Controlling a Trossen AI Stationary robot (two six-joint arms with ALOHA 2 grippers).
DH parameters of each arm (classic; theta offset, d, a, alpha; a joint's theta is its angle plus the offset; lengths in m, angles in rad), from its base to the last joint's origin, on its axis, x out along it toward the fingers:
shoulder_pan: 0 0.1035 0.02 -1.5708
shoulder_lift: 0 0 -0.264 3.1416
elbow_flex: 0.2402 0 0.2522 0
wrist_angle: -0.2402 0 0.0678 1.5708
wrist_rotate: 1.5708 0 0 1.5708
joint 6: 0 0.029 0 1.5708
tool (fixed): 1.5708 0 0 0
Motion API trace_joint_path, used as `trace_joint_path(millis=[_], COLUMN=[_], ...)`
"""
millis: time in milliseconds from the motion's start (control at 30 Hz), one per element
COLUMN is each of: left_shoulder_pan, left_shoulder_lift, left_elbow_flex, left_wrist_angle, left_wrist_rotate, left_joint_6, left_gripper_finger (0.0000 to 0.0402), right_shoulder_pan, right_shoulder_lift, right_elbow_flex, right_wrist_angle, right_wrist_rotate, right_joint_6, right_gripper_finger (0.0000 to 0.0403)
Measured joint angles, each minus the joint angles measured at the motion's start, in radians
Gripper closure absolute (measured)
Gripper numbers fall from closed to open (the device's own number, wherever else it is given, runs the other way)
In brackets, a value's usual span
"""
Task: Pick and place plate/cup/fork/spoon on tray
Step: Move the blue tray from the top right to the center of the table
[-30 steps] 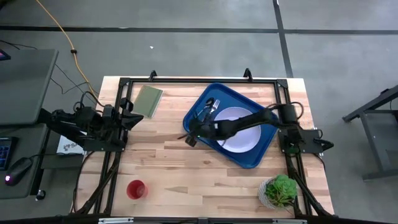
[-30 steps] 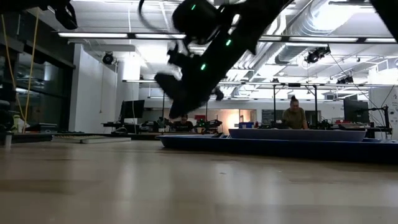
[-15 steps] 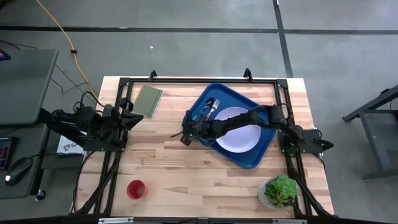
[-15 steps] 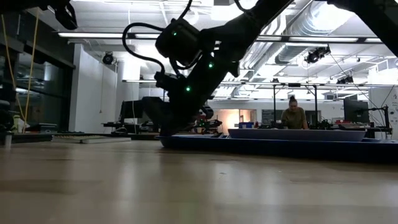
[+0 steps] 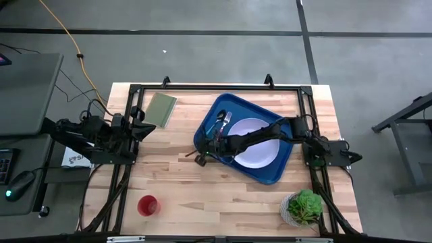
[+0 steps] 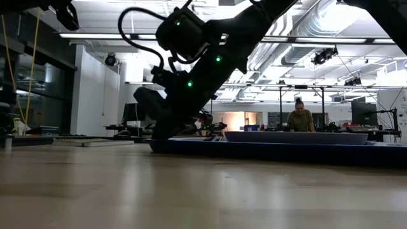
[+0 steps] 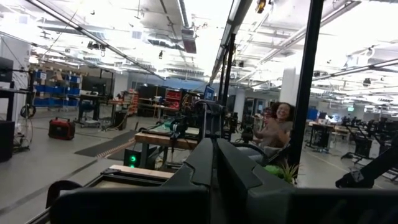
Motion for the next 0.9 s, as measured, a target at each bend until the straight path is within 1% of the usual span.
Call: trace_joint_path(millis=[267,500,900], left_shoulder_pan=[0.0,0.0,0.0], left_shoulder_lift=[0.0,0.0,0.0], left_elbow_flex=[0.0,0.0,0.0], left_wrist_angle=[0.0,0.0,0.0], left_wrist_rotate=[0.0,0.0,0.0], left_joint_6=[0.0,-0.009,-0.034], left_gripper_finger=[0.0399,0.0399,0.0399], right_shoulder_pan=[0.066,0.145,0.284], right_shoulder_lift=[0.0,0.0,0.0], right_elbow_flex=[0.0,0.0,0.0], right_wrist_angle=[-0.001,-0.009,-0.07], right_wrist_rotate=[-0.034,-0.07,-0.067], right_joint_6=[0.035,0.063,0.172], right_gripper_finger=[0.0403,0.0403,0.0403])
